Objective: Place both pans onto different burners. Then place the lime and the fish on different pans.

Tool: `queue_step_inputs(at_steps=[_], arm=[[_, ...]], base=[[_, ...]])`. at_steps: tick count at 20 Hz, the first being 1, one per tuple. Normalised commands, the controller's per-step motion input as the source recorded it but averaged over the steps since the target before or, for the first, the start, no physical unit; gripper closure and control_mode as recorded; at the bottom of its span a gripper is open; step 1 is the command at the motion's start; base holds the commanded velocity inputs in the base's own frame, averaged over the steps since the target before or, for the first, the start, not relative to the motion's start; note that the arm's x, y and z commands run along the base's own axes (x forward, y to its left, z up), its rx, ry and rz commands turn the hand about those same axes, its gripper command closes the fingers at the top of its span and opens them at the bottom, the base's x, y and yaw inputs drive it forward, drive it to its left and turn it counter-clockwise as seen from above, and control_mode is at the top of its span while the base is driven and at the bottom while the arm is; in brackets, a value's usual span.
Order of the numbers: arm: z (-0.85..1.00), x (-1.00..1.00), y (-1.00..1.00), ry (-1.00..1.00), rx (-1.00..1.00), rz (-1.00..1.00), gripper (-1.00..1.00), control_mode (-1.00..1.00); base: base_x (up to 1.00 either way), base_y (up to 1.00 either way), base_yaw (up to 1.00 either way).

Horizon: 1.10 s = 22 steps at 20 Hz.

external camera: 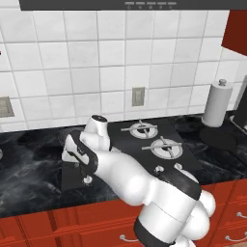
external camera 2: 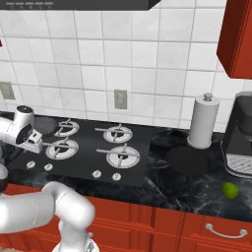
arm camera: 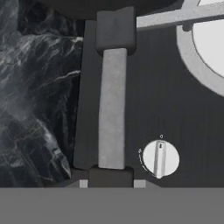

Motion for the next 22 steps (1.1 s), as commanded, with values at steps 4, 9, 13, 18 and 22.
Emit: queue_step_inputs(at_steps=[4,9,13,18,22], arm=[[0.00,-0.04,-0.33,0.00,0.06,-0.09,1.00,-1.00],[0.00,-0.03,-0.25,0.00,0.01,-0.08,1.00,-1.00],[0.00,-0.01,-0.19,0.00,0.00,-0.08,1.00,-1.00],[0.00,-0.04,-0.15,0.00,0.00,-0.09,1.00,-1.00],[-0.01,-0.16,-0.10,0.02,0.00,-0.08,1.00,-1.00]], base=[[0.00,0.00,0.00],[0.00,0.00,0.00],[0.00,0.00,0.00],[0.00,0.00,0.00],[0.00,0.00,0.00]])
